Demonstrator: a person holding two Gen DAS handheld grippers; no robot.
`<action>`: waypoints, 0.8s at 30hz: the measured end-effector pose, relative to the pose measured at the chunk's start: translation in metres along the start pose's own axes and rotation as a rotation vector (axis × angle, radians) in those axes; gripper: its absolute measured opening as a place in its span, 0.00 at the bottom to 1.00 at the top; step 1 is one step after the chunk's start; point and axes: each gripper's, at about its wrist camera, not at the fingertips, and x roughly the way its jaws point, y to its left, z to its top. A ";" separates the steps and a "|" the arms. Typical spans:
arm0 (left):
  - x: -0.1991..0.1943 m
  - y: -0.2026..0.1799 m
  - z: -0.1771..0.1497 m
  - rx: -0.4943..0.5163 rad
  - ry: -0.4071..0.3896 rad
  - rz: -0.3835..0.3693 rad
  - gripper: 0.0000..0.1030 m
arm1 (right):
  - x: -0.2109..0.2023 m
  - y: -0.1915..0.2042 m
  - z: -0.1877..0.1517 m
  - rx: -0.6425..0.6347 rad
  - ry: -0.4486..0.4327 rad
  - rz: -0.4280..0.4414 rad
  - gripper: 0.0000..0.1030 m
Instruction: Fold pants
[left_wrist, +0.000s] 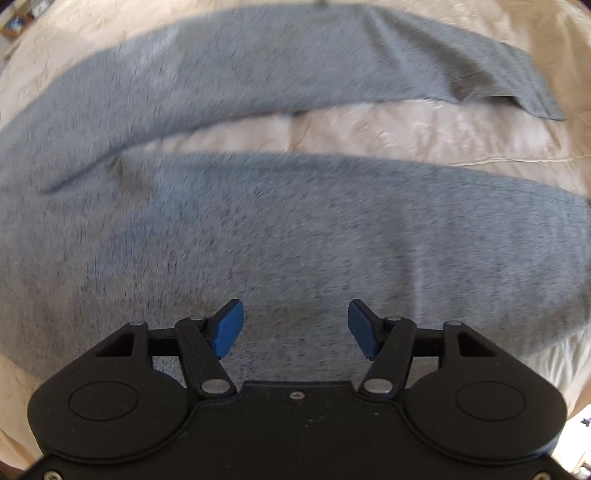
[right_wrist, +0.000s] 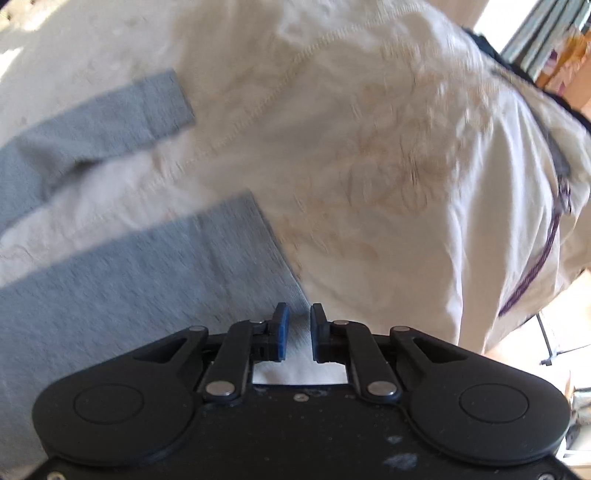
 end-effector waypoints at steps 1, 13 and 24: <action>0.002 0.007 0.002 -0.015 0.010 -0.009 0.57 | -0.008 0.005 0.006 -0.008 -0.027 0.006 0.11; -0.096 0.100 0.091 -0.156 -0.285 -0.035 0.56 | -0.059 0.100 0.115 -0.065 -0.244 0.120 0.17; -0.125 0.129 0.152 -0.148 -0.383 0.045 0.57 | -0.022 0.152 0.204 -0.010 -0.148 0.239 0.19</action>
